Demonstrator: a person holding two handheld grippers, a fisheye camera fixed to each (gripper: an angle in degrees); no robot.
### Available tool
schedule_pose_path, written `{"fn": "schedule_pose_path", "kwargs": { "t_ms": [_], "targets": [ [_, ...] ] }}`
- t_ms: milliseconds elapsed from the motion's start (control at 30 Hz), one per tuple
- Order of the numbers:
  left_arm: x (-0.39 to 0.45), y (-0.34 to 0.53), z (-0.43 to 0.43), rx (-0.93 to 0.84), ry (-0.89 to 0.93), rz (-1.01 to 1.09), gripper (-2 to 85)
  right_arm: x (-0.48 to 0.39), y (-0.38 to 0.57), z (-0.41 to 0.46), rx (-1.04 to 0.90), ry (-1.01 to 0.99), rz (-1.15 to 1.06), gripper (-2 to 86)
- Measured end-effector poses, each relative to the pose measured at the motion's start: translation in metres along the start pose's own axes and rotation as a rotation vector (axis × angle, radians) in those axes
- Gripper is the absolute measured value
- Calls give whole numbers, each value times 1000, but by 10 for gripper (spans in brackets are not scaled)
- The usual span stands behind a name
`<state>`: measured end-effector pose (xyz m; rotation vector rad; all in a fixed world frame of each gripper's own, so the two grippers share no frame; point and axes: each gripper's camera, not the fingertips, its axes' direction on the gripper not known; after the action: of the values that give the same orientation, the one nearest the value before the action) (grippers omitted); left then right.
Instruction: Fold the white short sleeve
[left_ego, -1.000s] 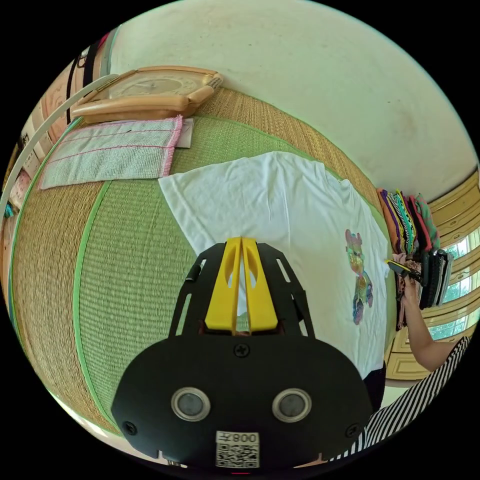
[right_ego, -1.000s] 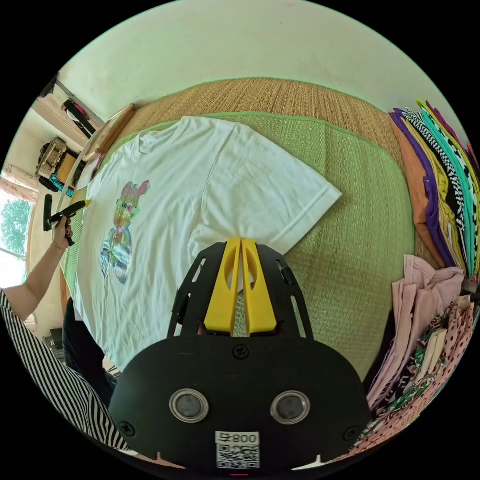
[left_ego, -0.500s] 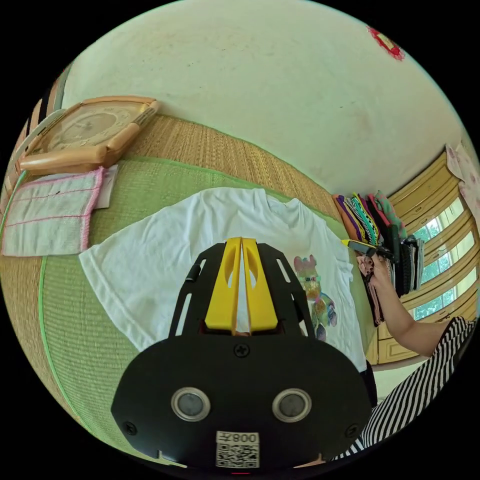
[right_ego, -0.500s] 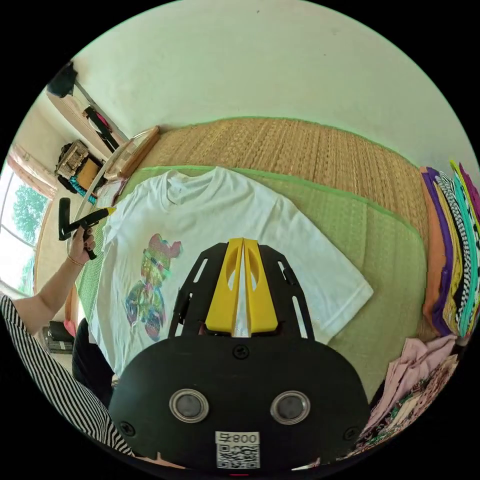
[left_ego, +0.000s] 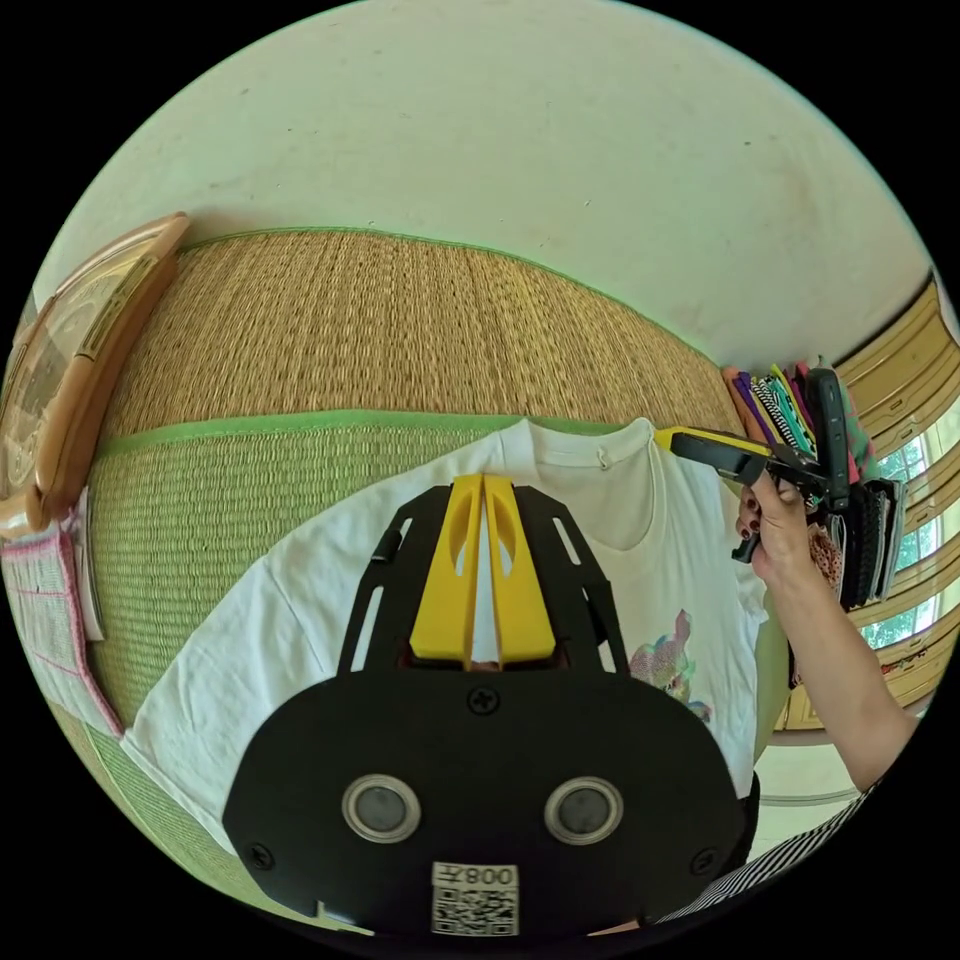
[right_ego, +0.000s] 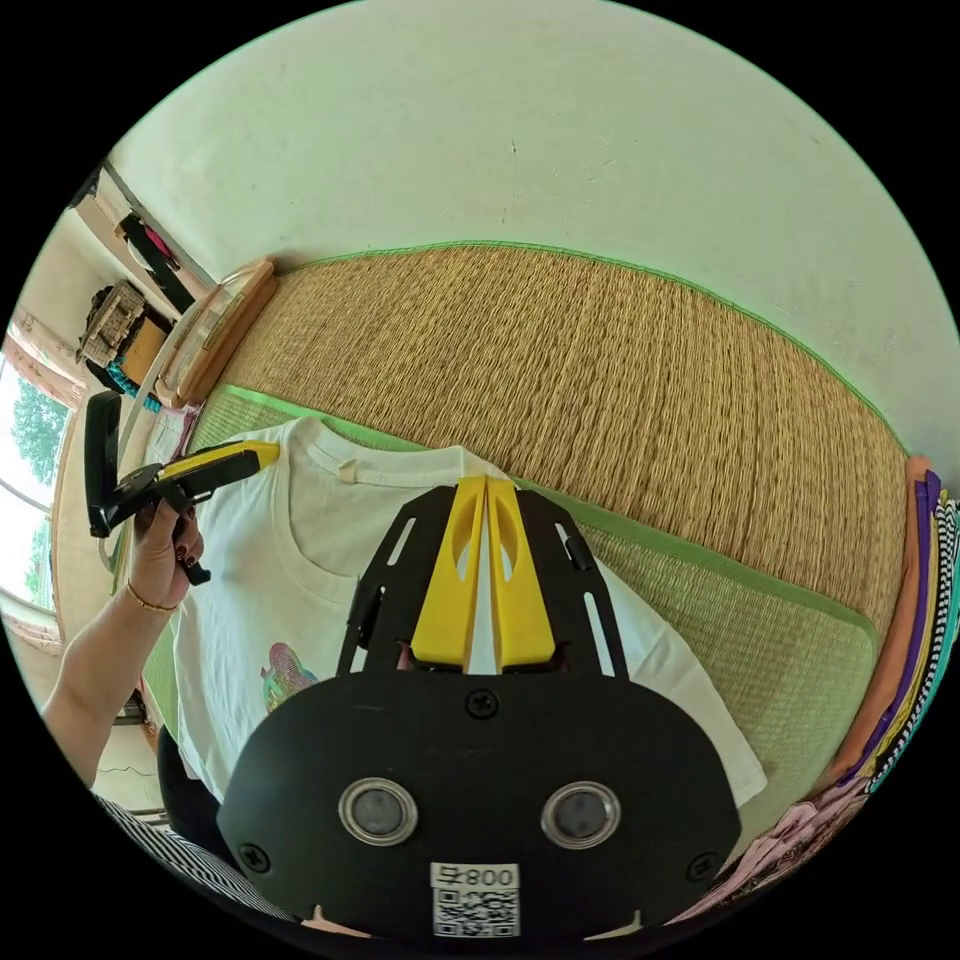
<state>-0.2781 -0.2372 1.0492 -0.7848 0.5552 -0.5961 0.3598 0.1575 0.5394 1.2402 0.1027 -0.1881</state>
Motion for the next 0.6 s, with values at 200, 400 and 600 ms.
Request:
{"fn": "schedule_pose_path", "kwargs": {
  "t_ms": [200,400,600],
  "targets": [
    [-12,67,-37,65,92,21,1,6,57,-29,90,-58,-5,0],
    [-70,178,-85,62,-78,-130,1,54,159,-54,79,37,96,0],
    [-105,231,-100,96,-5,-305,1,90,192,-61,82,-35,230,0]
  ]
}}
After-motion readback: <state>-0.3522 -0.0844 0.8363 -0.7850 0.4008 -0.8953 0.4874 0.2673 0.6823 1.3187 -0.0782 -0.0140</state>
